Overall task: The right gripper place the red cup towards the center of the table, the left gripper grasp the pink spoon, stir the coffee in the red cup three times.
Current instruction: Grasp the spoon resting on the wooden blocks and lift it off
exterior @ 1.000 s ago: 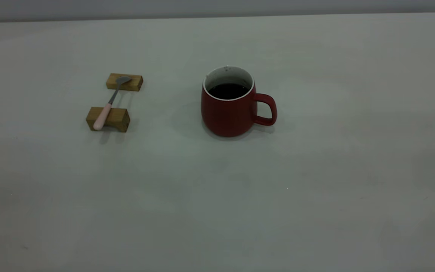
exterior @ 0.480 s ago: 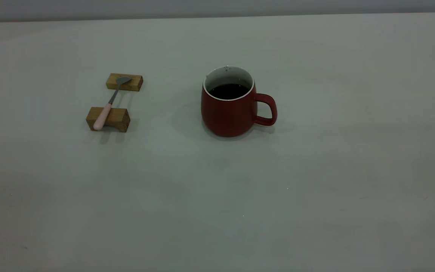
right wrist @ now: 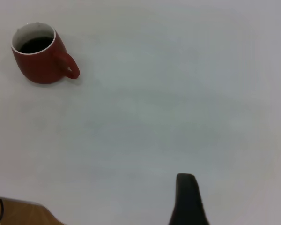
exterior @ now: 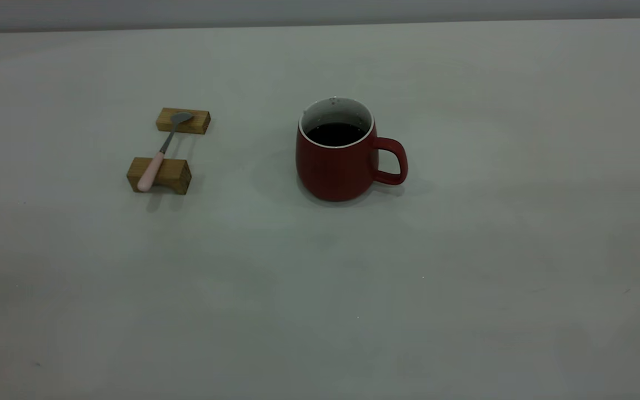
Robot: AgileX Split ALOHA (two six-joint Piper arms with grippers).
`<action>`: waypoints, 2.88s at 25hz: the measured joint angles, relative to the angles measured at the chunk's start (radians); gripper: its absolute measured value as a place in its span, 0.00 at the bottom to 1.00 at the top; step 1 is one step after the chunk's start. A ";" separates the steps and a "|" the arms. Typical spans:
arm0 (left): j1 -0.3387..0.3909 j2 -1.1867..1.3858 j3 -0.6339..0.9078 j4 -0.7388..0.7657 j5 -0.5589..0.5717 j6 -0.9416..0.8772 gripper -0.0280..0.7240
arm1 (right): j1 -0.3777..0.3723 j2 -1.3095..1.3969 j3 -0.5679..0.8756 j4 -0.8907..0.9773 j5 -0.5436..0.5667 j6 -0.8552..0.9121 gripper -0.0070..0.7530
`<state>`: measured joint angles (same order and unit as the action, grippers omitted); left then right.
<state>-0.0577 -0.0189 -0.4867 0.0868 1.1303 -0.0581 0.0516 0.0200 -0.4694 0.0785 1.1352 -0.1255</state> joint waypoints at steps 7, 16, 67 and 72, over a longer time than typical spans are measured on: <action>0.000 0.000 0.000 0.000 0.000 0.000 0.62 | 0.000 0.000 0.000 0.000 0.000 0.000 0.78; 0.000 0.029 -0.005 -0.022 0.000 -0.032 0.63 | 0.000 0.000 0.000 0.000 0.000 0.000 0.78; -0.162 2.263 -0.726 -0.128 -0.759 -0.086 0.84 | 0.000 0.000 0.000 0.000 0.000 0.001 0.78; -0.162 2.267 -0.726 -0.128 -0.765 -0.082 0.73 | 0.000 0.000 0.000 0.000 0.000 0.001 0.78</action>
<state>-0.2202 2.2479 -1.2130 -0.0408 0.3650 -0.1397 0.0516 0.0200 -0.4694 0.0785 1.1352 -0.1246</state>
